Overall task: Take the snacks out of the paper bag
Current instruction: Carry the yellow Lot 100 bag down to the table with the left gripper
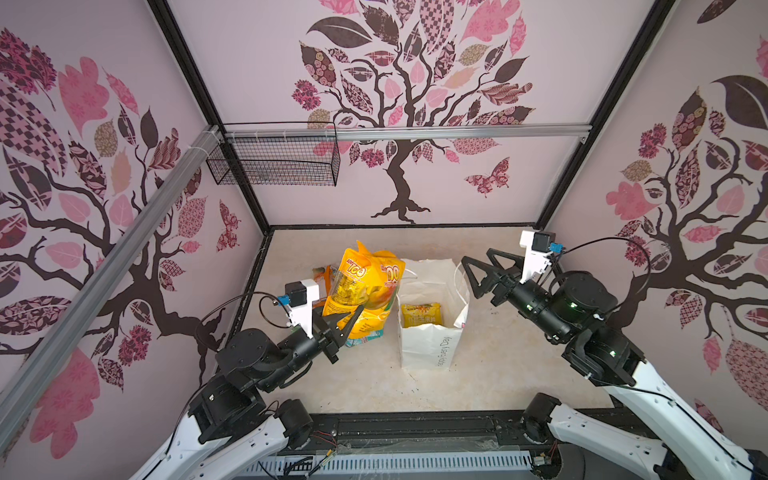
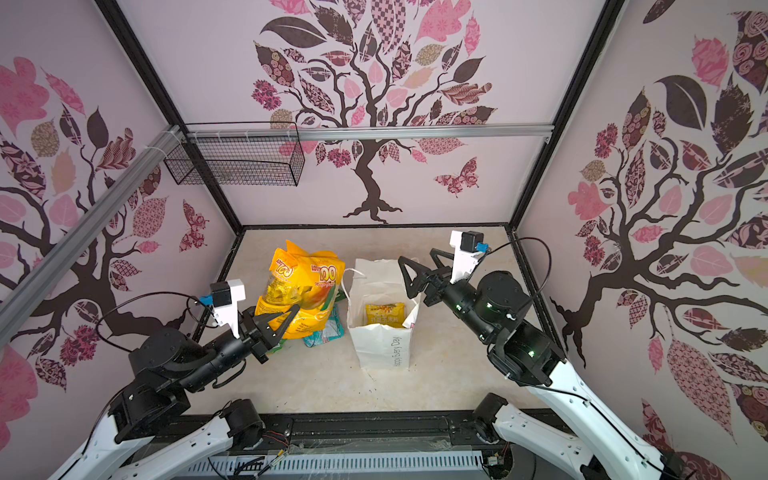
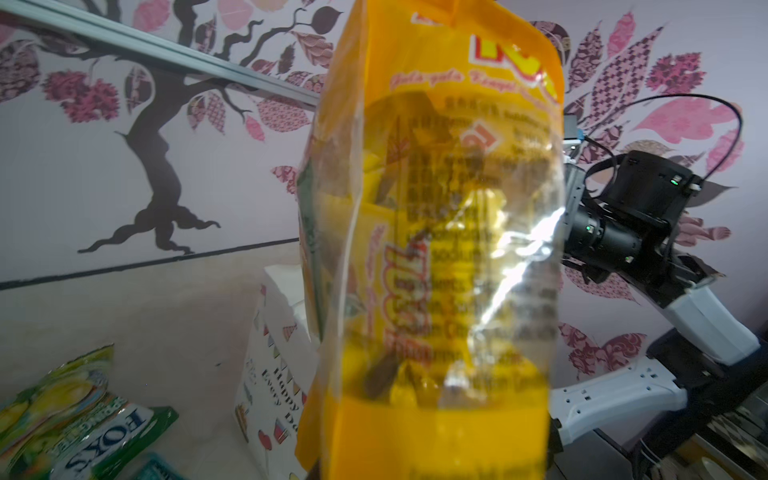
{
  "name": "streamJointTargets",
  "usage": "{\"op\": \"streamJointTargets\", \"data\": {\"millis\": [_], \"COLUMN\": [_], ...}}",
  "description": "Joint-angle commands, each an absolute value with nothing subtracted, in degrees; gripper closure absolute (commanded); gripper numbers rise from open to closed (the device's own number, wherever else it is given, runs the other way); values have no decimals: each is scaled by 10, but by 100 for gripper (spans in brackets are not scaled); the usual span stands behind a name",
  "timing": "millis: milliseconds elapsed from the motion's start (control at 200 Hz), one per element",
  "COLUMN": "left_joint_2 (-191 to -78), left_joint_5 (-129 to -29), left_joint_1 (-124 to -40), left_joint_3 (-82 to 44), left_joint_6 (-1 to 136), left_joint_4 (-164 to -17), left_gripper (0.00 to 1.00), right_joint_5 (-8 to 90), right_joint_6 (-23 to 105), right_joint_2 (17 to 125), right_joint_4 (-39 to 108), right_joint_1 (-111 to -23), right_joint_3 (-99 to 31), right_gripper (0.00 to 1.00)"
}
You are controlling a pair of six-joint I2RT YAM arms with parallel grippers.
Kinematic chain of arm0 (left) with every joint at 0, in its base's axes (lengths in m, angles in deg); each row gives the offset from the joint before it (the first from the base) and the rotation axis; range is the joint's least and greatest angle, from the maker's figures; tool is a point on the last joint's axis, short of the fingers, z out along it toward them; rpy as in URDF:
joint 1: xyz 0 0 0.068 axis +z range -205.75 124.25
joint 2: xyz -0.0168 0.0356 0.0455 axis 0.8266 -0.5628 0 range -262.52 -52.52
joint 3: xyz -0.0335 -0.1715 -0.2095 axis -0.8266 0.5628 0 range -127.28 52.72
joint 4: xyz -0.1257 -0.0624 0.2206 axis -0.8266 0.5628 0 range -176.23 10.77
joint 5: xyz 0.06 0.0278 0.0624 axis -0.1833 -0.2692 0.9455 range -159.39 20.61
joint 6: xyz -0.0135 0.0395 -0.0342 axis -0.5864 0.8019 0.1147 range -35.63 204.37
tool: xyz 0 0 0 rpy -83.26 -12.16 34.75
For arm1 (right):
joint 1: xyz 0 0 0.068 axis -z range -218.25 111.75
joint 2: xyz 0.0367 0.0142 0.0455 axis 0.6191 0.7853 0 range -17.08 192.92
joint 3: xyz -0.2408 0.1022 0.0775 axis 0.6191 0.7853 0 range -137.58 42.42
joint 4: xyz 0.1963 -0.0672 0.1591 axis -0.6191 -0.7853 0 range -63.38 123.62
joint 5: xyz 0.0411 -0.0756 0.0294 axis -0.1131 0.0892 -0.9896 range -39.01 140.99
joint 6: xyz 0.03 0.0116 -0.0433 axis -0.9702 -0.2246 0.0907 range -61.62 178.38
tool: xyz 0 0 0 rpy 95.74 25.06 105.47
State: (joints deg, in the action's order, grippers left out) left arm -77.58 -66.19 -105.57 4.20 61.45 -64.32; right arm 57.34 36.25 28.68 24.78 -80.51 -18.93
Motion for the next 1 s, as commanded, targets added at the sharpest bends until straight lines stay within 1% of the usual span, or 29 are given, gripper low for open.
{"op": "streamJointTargets", "data": {"millis": [0, 245, 515, 640, 760, 805, 870, 955, 995], "left_joint_2": [-731, -672, -665, -688, -722, -740, -767, -798, -808], "left_joint_5": [-559, -524, -607, -632, -642, -651, -672, -702, -707], "left_joint_1": [-1055, -1055, -1055, -1055, -1046, -1042, -1026, -1001, -991], "left_joint_3": [104, 235, 382, 424, 425, 423, 419, 409, 403], "left_joint_6": [520, 318, 108, 67, 59, 55, 55, 59, 63], "left_joint_4": [-662, -635, -694, -748, -738, -727, -715, -697, -687], "left_gripper": [86, 86, 85, 85, 84, 80, 71, 63, 58], "right_joint_5": [590, 596, 604, 602, 600, 600, 600, 597, 595], "right_joint_6": [356, 367, 375, 375, 375, 374, 373, 371, 372], "right_joint_2": [291, 301, 298, 299, 301, 300, 300, 300, 300], "right_joint_4": [247, 243, 229, 225, 222, 222, 224, 225, 225], "right_joint_1": [-808, -807, -808, -808, -808, -807, -808, -807, -808], "right_joint_3": [-182, -171, -160, -157, -156, -155, -153, -154, -155], "right_gripper": [0, 0, 0, 0, 0, 0, 0, 0, 0]}}
